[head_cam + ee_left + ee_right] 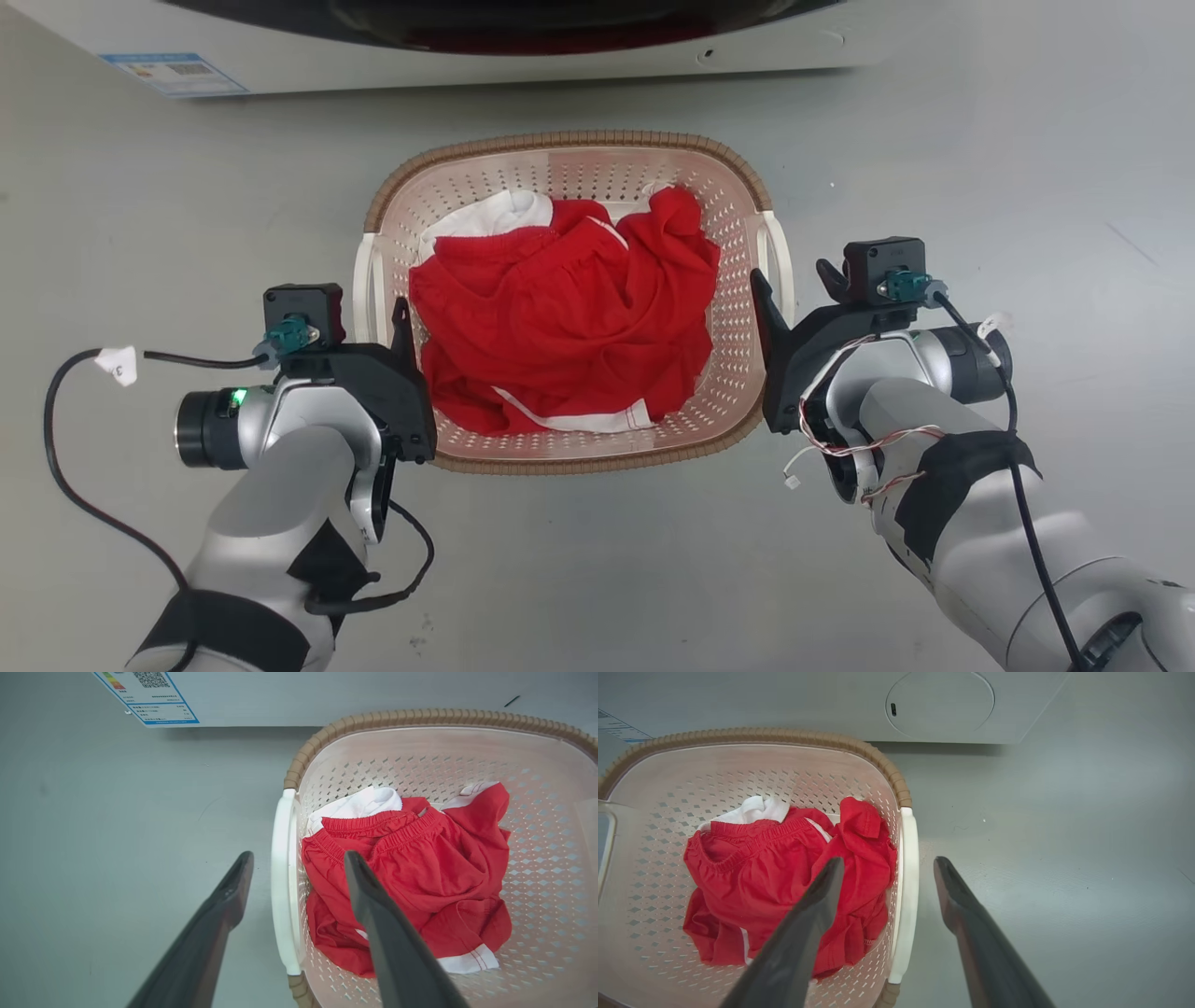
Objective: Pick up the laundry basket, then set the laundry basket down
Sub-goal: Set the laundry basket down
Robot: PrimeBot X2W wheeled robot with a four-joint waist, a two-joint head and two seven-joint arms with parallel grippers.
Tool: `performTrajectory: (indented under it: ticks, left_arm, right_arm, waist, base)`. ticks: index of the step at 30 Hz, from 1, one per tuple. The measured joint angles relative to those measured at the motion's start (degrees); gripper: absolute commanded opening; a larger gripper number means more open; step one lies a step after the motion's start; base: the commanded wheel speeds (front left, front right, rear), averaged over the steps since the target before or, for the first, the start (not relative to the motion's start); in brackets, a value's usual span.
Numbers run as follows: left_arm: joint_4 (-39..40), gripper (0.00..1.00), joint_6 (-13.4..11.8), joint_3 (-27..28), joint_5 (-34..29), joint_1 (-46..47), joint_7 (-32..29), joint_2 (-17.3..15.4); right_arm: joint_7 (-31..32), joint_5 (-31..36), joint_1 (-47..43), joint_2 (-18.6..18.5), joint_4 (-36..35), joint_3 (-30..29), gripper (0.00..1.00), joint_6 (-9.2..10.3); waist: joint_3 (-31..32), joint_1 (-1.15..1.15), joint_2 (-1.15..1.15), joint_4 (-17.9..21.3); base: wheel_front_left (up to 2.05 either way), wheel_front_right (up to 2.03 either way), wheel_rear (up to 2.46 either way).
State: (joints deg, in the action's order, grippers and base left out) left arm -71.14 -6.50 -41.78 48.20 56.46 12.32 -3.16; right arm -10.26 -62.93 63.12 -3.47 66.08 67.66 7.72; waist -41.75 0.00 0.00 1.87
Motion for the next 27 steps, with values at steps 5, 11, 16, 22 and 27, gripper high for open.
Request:
performTrajectory:
  ticks: [5,11,16,22,27]
  left_arm:
    - [0.2,1.00,1.0,0.5,0.7,-0.9,1.0,0.0]
    - [0.9,1.00,2.1,0.8,0.6,-3.1,1.9,-0.2]
    - [1.5,1.00,3.0,0.9,0.5,-7.4,2.0,-1.1]
    - [4.7,1.00,2.9,2.8,0.5,-11.9,2.0,-2.6]
    - [8.1,1.00,2.9,3.7,-1.5,-15.7,2.0,-3.4]
  right_arm:
    - [-1.5,0.0,-0.2,0.0,-0.4,0.0,1.00,-0.12]
    - [-3.1,0.0,-1.7,0.0,-0.3,-0.5,1.00,-0.98]
    - [-4.0,-0.3,-5.1,0.1,-0.8,-1.3,1.00,-1.68]
    - [-4.0,-0.3,-9.1,0.1,-2.3,-1.8,1.00,-2.26]
    - [-4.0,0.0,-12.9,0.1,-4.1,-3.3,1.00,-2.26]
  waist:
    - [2.3,0.00,0.00,0.1]
    - [6.2,0.00,0.00,0.3]
    - [10.5,-0.01,0.00,0.5]
    - [14.8,-0.01,-0.01,0.7]
    - [18.2,-0.01,-0.01,0.9]
  base:
    - [0.00,0.00,0.00]
    - [0.00,0.00,0.00]
    - [0.00,0.00,0.00]
    - [0.00,0.00,0.00]
    - [0.00,0.00,0.00]
